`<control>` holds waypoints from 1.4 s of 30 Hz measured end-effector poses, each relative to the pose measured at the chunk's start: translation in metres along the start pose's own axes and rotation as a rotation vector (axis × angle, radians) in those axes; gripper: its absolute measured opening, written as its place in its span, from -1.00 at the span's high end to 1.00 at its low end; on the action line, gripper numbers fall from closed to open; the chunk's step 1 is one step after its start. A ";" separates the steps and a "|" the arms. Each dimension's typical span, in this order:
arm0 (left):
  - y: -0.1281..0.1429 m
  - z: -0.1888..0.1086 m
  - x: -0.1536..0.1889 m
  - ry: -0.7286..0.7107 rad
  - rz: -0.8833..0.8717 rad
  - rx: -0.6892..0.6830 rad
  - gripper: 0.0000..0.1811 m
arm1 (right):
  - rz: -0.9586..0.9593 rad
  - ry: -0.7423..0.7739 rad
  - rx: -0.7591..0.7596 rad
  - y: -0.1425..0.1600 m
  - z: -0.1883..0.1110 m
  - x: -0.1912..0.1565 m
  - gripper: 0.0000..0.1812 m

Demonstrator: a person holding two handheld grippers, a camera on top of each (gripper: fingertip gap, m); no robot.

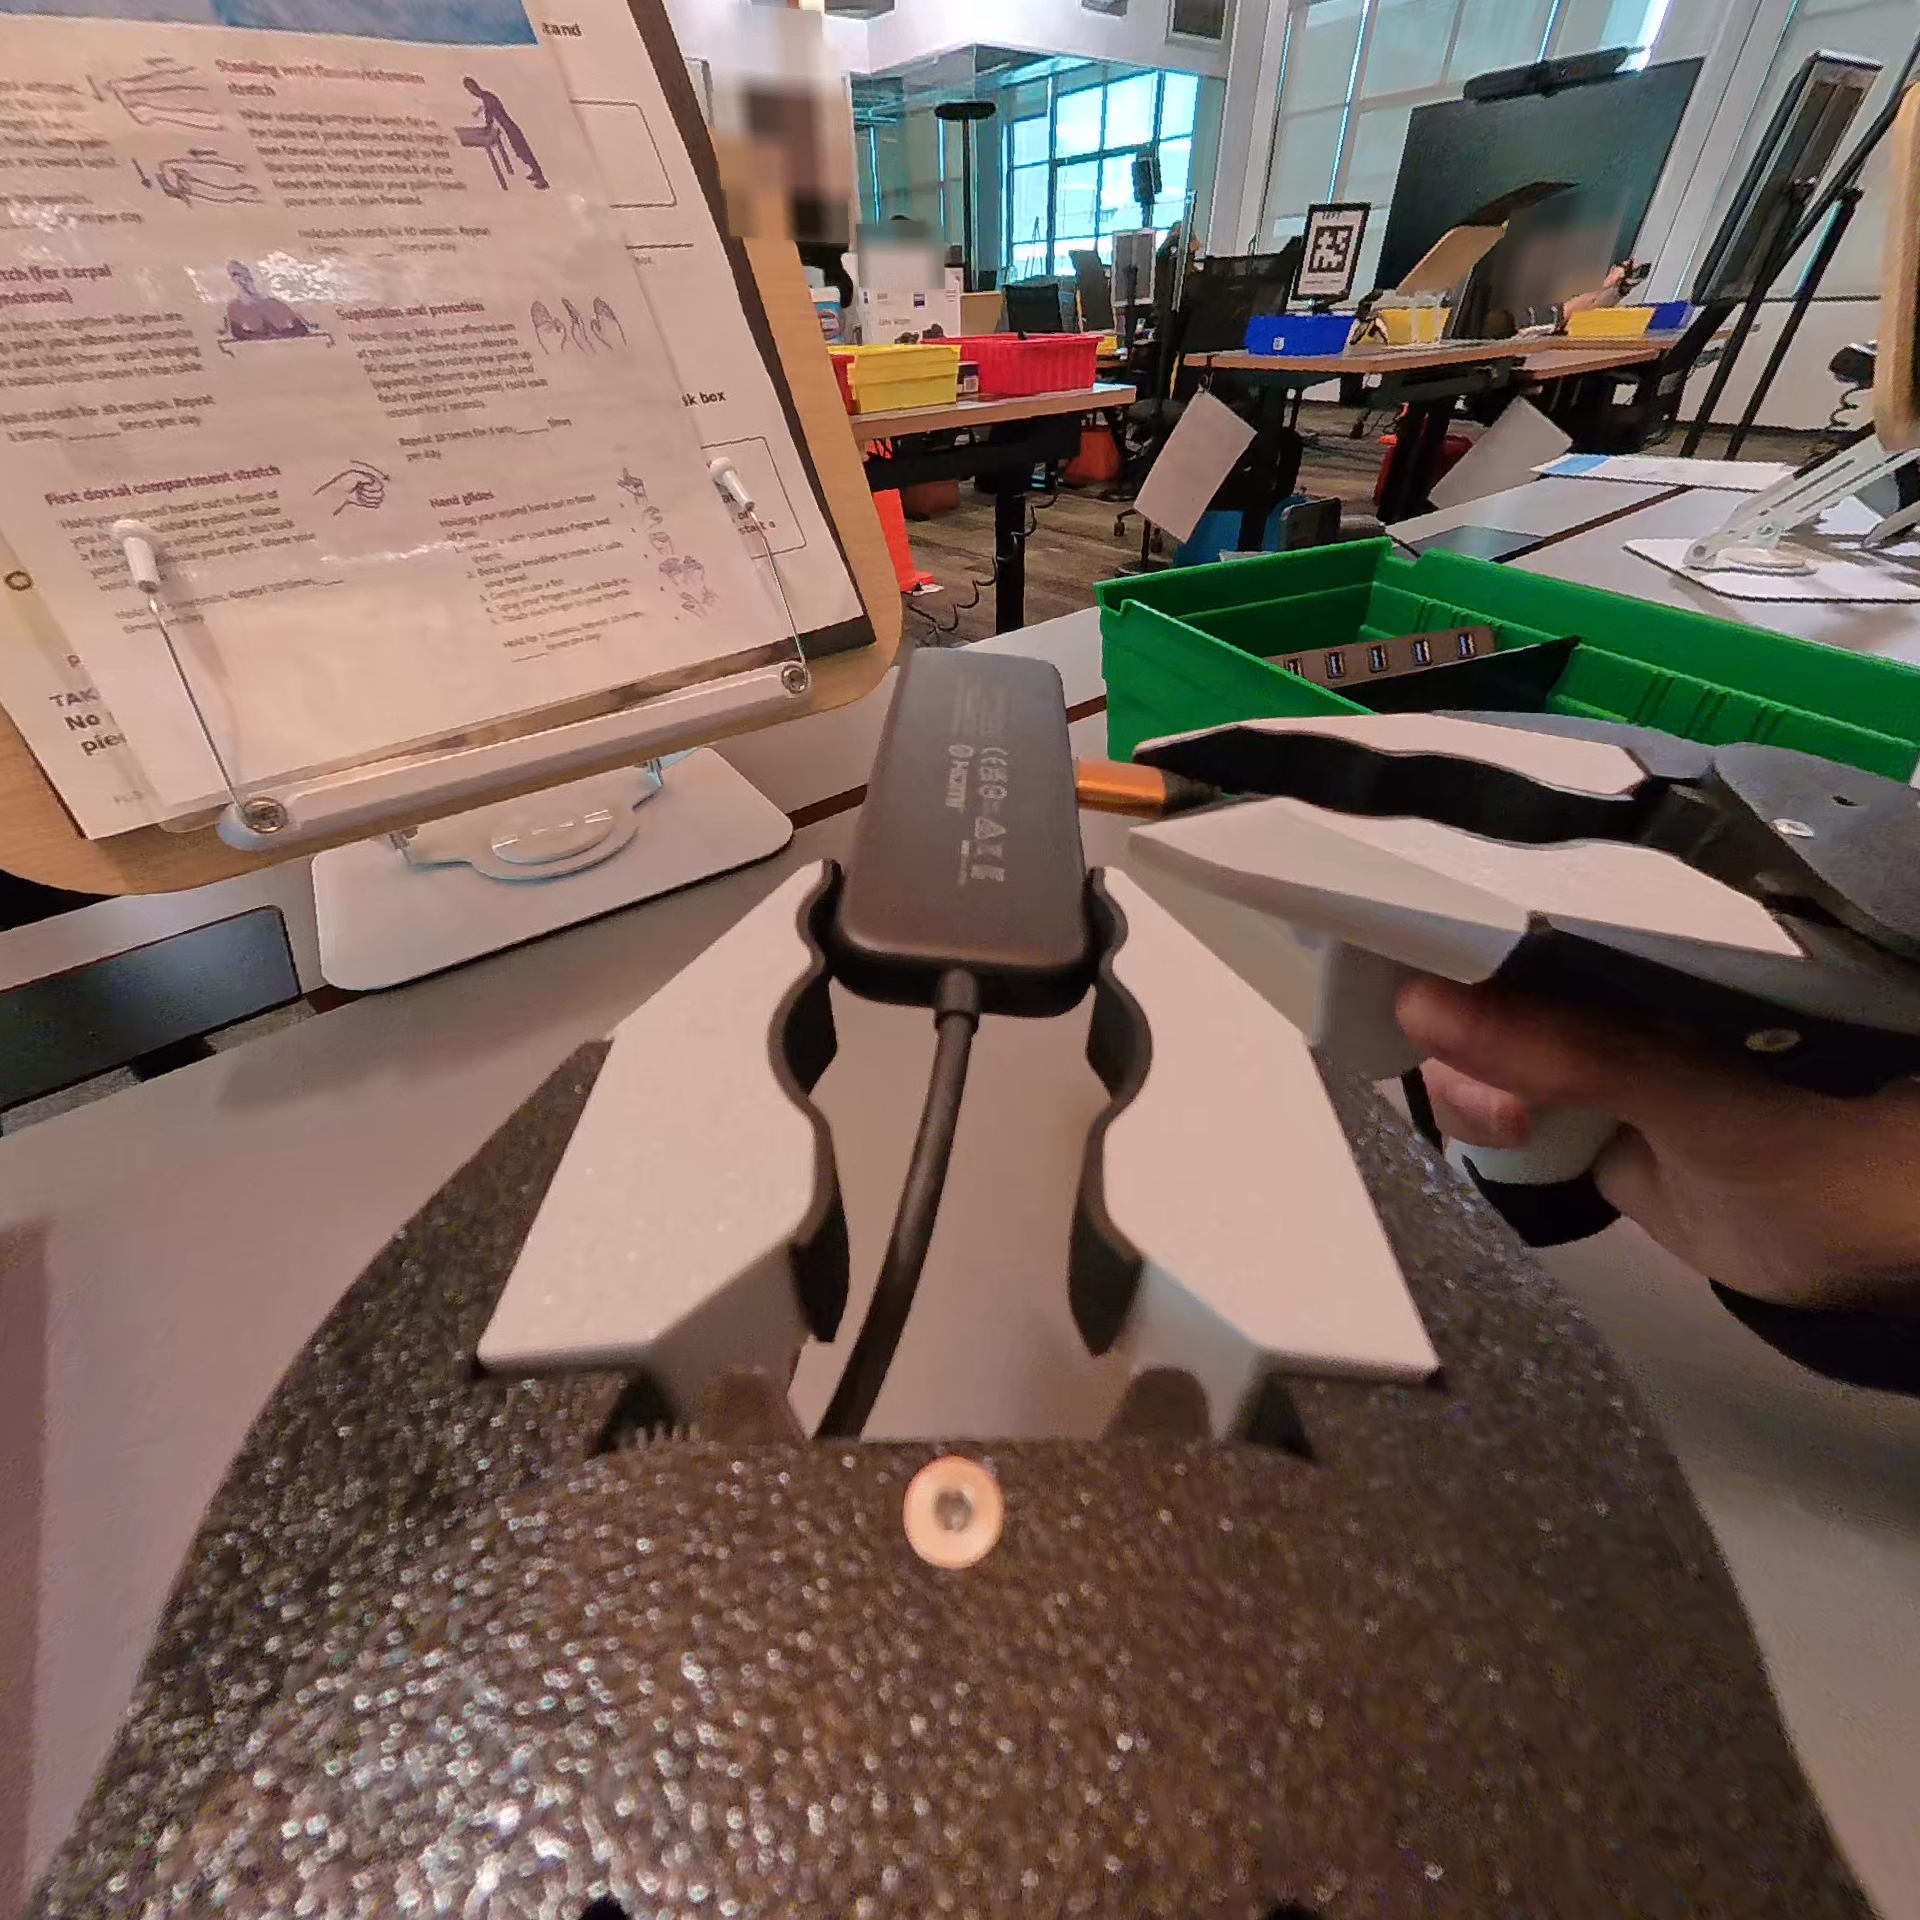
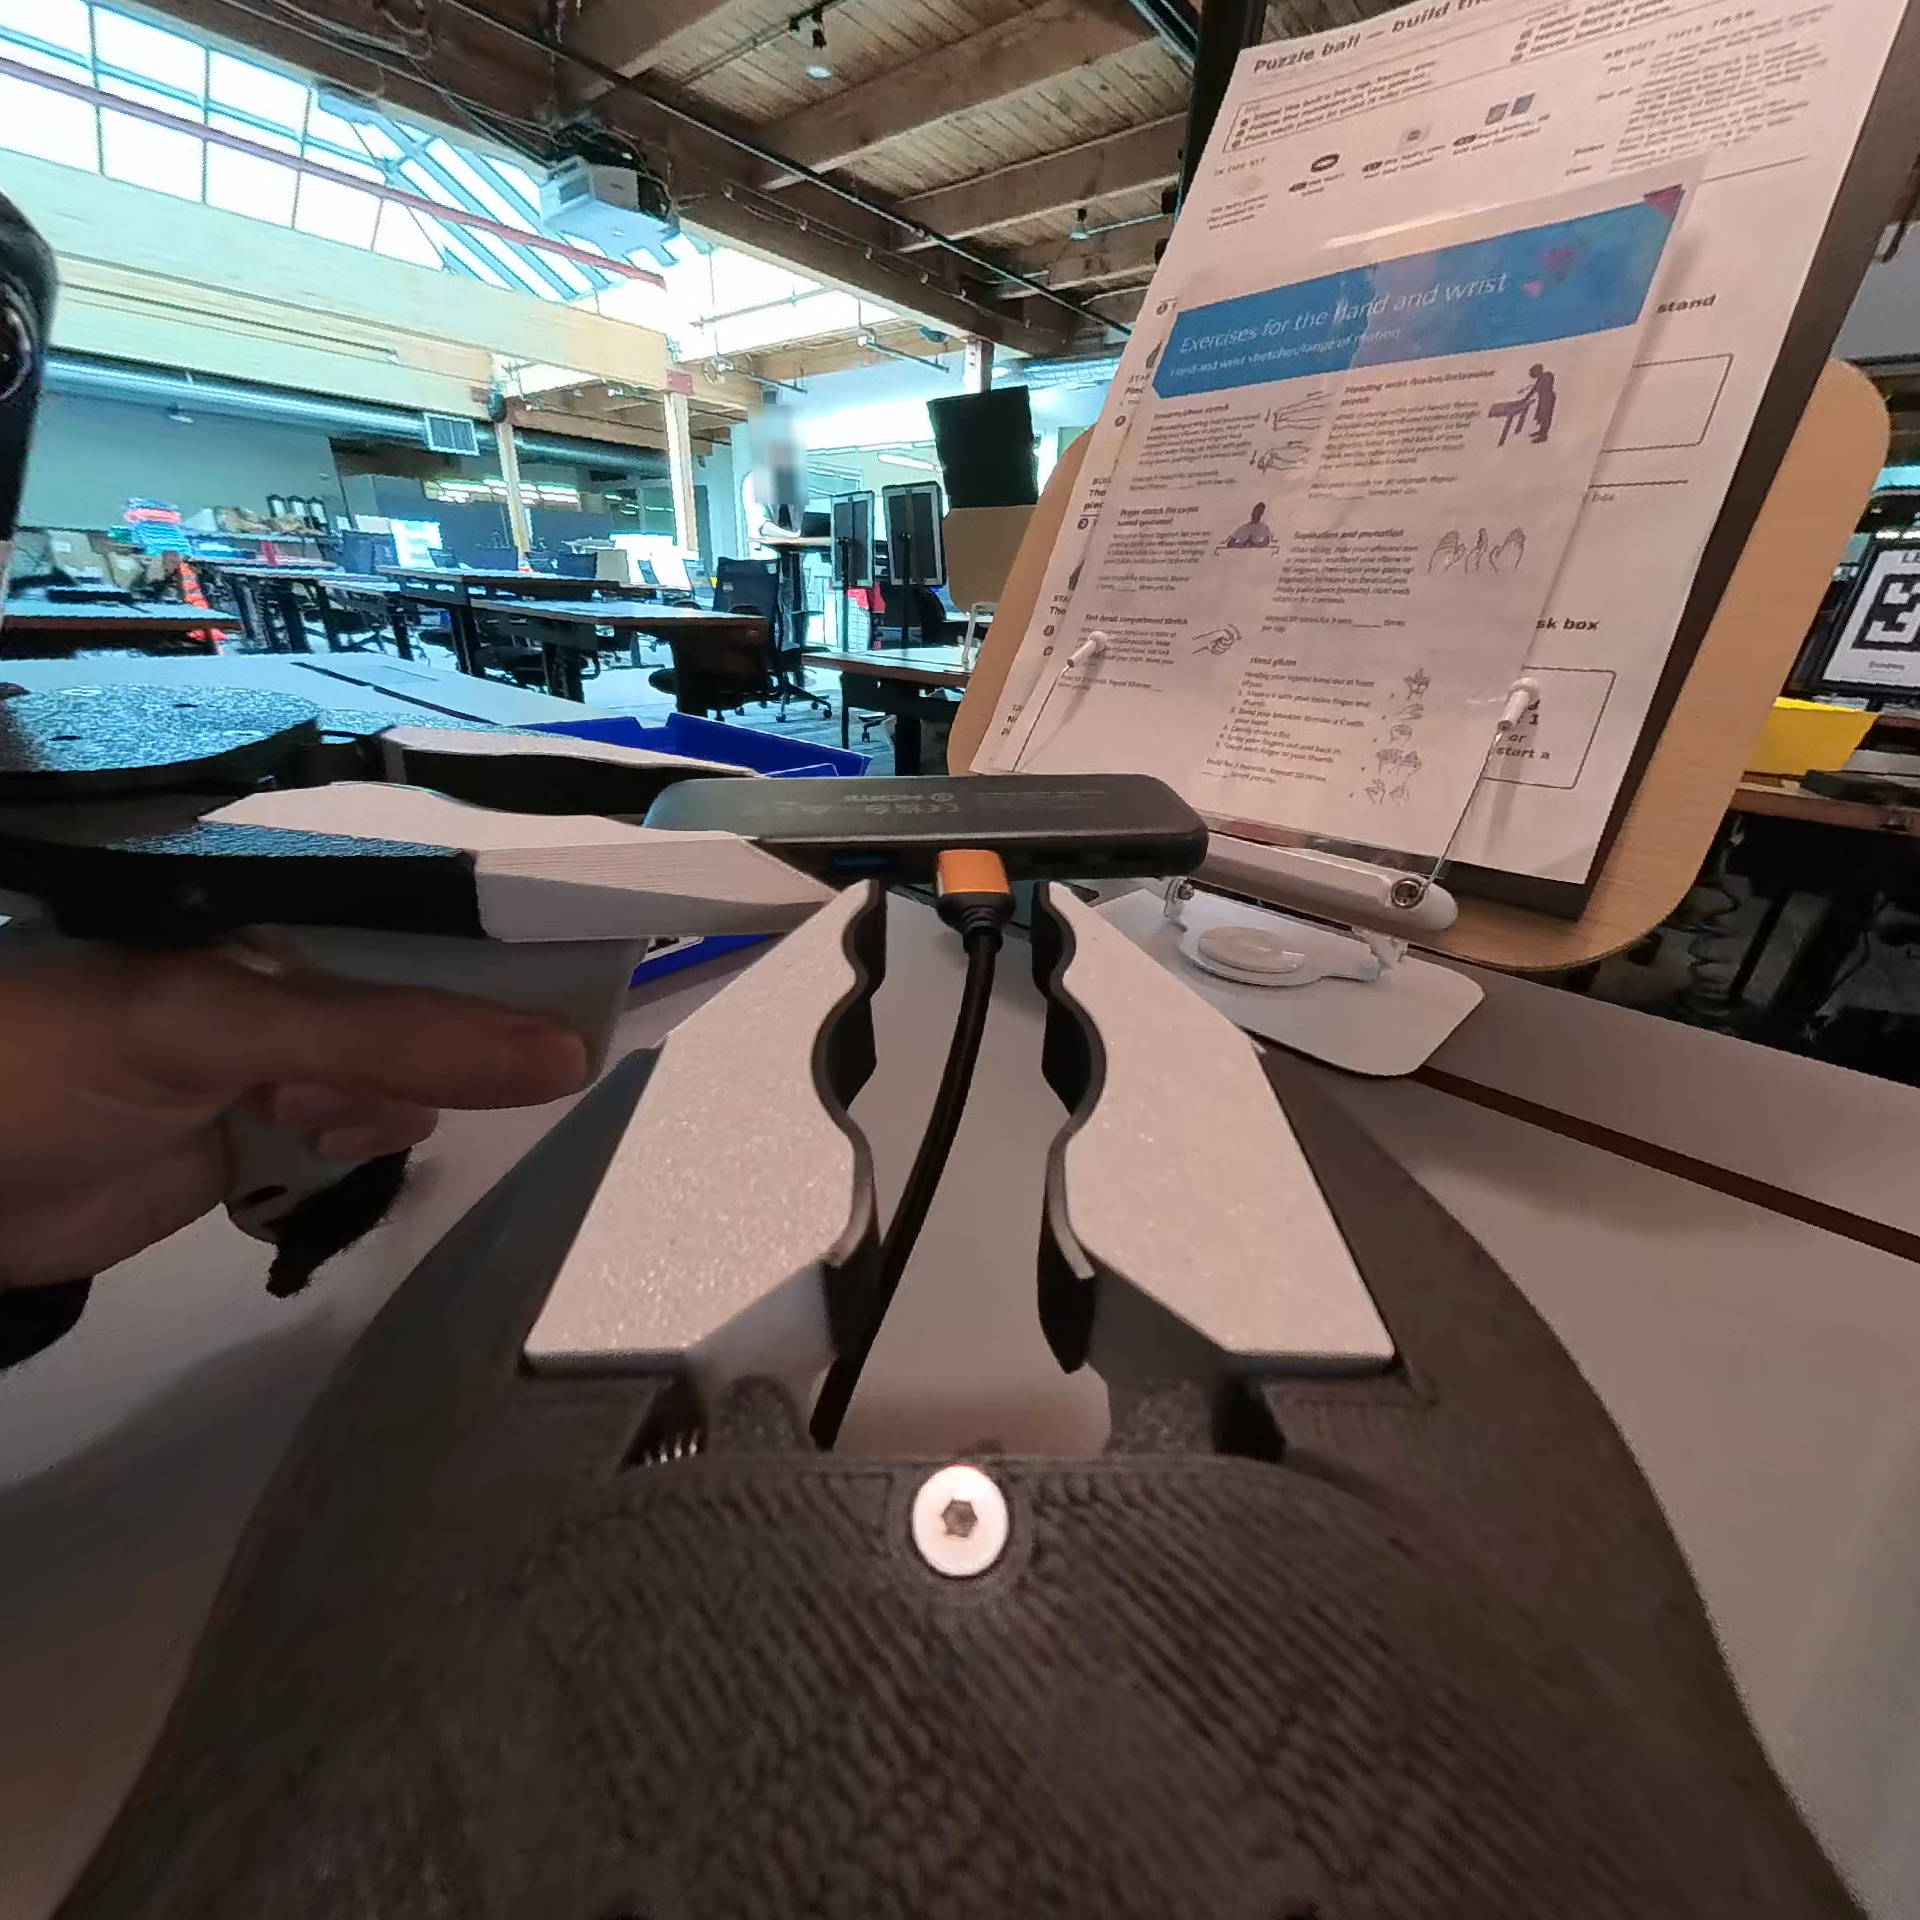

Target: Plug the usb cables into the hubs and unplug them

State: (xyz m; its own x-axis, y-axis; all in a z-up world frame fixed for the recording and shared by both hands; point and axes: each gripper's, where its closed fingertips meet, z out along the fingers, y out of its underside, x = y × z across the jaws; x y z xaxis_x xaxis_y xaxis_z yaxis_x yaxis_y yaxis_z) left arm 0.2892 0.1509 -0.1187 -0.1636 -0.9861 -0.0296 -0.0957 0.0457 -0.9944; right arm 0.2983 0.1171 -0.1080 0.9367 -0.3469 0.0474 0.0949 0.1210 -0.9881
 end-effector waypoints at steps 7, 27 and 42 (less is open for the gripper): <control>0.005 -0.001 0.006 0.016 -0.011 -0.005 0.50 | 0.025 -0.011 -0.012 0.005 0.001 -0.001 0.76; -0.007 -0.006 0.003 0.040 -0.128 0.066 0.50 | 0.084 0.019 -0.019 0.003 0.006 -0.005 0.85; -0.014 -0.003 0.007 0.026 -0.043 0.135 0.50 | 0.126 0.058 -0.002 0.000 0.003 0.001 0.84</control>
State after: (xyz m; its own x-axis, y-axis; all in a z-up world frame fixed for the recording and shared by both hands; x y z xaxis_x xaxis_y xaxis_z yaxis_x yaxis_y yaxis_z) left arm 0.2869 0.1433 -0.1044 -0.1874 -0.9822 0.0144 0.0299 -0.0204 -0.9993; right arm 0.3001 0.1200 -0.1071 0.9202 -0.3820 -0.0857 -0.0233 0.1651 -0.9860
